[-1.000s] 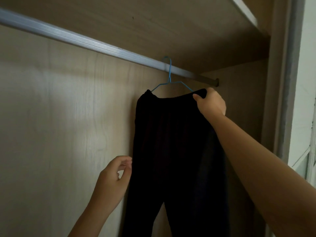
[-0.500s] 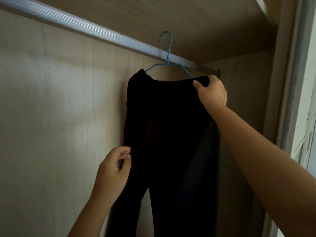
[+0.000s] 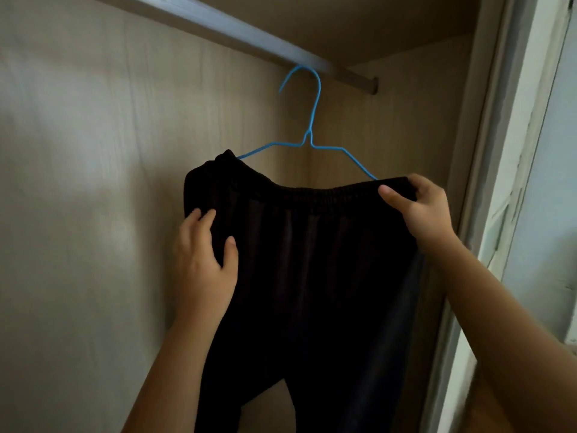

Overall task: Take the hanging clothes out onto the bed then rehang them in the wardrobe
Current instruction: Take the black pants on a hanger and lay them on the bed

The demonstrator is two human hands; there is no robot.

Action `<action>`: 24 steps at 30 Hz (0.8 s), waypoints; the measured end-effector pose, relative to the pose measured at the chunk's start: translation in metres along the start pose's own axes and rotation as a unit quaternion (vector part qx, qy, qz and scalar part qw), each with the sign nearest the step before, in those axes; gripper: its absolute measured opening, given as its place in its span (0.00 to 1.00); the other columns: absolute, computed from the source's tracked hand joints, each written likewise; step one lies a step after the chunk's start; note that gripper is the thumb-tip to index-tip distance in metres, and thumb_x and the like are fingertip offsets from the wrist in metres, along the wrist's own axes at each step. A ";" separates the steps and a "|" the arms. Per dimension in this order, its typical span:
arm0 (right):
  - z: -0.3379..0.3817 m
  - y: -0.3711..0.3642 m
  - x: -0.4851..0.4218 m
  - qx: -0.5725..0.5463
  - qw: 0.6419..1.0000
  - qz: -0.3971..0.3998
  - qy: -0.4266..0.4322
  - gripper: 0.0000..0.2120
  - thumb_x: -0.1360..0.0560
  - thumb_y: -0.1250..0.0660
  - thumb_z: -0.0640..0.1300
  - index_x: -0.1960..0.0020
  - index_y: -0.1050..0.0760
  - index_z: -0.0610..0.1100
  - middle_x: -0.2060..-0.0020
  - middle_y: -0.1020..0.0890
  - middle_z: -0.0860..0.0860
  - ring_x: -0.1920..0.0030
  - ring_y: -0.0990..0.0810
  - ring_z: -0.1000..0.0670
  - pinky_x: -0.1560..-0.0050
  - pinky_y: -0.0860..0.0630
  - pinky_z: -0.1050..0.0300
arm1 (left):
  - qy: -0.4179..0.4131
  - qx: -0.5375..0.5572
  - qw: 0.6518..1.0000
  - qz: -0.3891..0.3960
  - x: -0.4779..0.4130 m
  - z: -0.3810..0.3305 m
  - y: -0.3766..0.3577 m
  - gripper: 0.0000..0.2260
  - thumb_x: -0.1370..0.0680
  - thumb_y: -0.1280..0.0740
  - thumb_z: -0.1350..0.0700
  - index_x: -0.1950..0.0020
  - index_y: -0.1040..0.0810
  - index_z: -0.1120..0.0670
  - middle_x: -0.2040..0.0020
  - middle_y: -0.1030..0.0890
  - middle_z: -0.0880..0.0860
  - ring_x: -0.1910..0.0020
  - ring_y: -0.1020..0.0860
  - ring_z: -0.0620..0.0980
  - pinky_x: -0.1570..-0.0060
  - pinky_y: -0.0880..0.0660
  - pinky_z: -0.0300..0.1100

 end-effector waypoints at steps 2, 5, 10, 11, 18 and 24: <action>-0.004 0.014 0.016 -0.003 1.000 0.005 -0.001 0.10 0.30 0.29 0.40 0.66 0.28 0.44 0.74 0.22 0.56 0.72 0.24 0.60 0.69 0.26 0.66 | -0.010 -0.022 1.000 -0.008 0.004 -0.002 -0.003 0.23 0.24 0.40 0.52 0.31 0.34 0.58 0.29 0.35 0.60 0.31 0.36 0.60 0.36 0.37 0.48; -0.014 0.032 0.042 0.007 1.000 0.022 -0.017 0.08 0.30 0.29 0.40 0.64 0.27 0.43 0.73 0.23 0.55 0.70 0.24 0.57 0.69 0.26 0.66 | -0.006 -0.028 1.000 -0.006 0.014 -0.006 -0.012 0.26 0.25 0.42 0.49 0.29 0.36 0.59 0.29 0.37 0.63 0.31 0.38 0.64 0.34 0.38 0.56; -0.025 0.067 0.095 0.019 0.997 0.037 -0.067 0.20 0.44 0.24 0.59 0.67 0.26 0.46 0.75 0.23 0.54 0.72 0.24 0.58 0.70 0.27 0.67 | -0.018 -0.026 0.999 0.031 0.039 -0.006 -0.032 0.29 0.25 0.43 0.44 0.30 0.37 0.60 0.29 0.37 0.66 0.30 0.39 0.66 0.33 0.41 0.59; -0.029 0.076 0.105 0.023 0.996 0.035 -0.076 0.19 0.45 0.23 0.58 0.68 0.25 0.46 0.75 0.23 0.54 0.72 0.24 0.59 0.71 0.27 0.68 | -0.019 -0.020 0.998 0.049 0.046 -0.002 -0.035 0.30 0.26 0.43 0.43 0.30 0.36 0.60 0.30 0.35 0.66 0.31 0.38 0.66 0.34 0.40 0.59; -0.049 0.139 0.202 0.118 0.980 -0.028 -0.159 0.15 0.40 0.27 0.59 0.65 0.22 0.48 0.72 0.21 0.55 0.70 0.23 0.58 0.68 0.26 0.69 | 0.069 0.049 0.970 0.229 0.116 0.037 -0.074 0.19 0.24 0.37 0.49 0.39 0.27 0.62 0.43 0.27 0.63 0.44 0.27 0.63 0.46 0.29 0.54; -0.058 0.190 0.310 0.174 0.940 -0.095 -0.276 0.06 0.32 0.28 0.49 0.66 0.22 0.51 0.72 0.20 0.55 0.70 0.21 0.58 0.69 0.26 0.69 | 0.097 0.098 0.926 0.353 0.206 0.024 -0.094 0.13 0.23 0.38 0.57 0.43 0.25 0.64 0.51 0.21 0.61 0.52 0.23 0.60 0.58 0.35 0.42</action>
Point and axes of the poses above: each hand's wrist, its own x-axis away from the middle knuckle, its own y-axis out of the back of the hand, z = x × y, the point moved 4 cm from there along -x, towards the middle knuckle
